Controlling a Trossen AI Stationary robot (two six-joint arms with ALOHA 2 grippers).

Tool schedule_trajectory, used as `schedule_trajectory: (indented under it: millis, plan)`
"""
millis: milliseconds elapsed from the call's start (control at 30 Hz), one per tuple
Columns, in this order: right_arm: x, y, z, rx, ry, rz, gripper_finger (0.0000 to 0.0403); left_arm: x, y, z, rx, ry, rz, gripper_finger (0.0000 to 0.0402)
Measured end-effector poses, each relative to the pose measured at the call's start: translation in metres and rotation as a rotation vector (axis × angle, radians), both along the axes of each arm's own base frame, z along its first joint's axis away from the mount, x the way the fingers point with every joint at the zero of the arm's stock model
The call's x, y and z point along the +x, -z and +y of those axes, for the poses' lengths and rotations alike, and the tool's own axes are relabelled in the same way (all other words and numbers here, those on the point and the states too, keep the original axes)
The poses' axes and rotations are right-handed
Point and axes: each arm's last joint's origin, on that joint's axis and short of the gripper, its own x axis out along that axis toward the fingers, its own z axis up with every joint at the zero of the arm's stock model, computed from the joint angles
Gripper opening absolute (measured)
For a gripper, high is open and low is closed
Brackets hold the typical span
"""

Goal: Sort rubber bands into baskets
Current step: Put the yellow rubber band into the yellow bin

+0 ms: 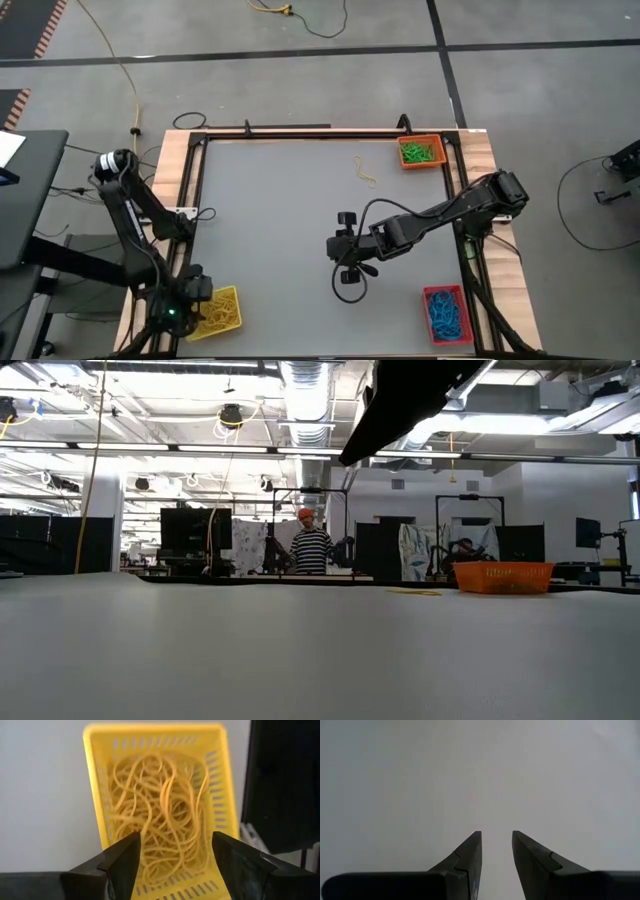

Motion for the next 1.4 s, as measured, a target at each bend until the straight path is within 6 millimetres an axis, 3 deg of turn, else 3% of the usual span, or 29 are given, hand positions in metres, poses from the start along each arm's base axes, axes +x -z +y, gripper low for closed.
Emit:
schedule_trajectory:
  millis: [400, 733, 1200, 1400]
  plan:
    - [0.0, 0.0, 0.0, -0.001, -0.001, 0.001, 0.0136, -0.003, -0.031, 0.021, -0.034, 0.005, -0.231, 0.0236]
    - [0.0, 0.0, 0.0, -0.003, -0.001, 0.004, 0.0136, -0.005, -0.044, 0.035, 0.008, 0.018, -0.378, 0.0236]
    - [0.001, 0.001, -0.008, -0.007, 0.025, 0.012, 0.0136, 0.005, -0.049, 0.042, 0.369, -0.033, -0.728, 0.0236]
    - [0.0, 0.008, -0.026, 0.004, 0.145, 0.055, 0.0136, 0.022, -0.033, 0.049, 0.491, -0.084, -0.721, 0.0236]
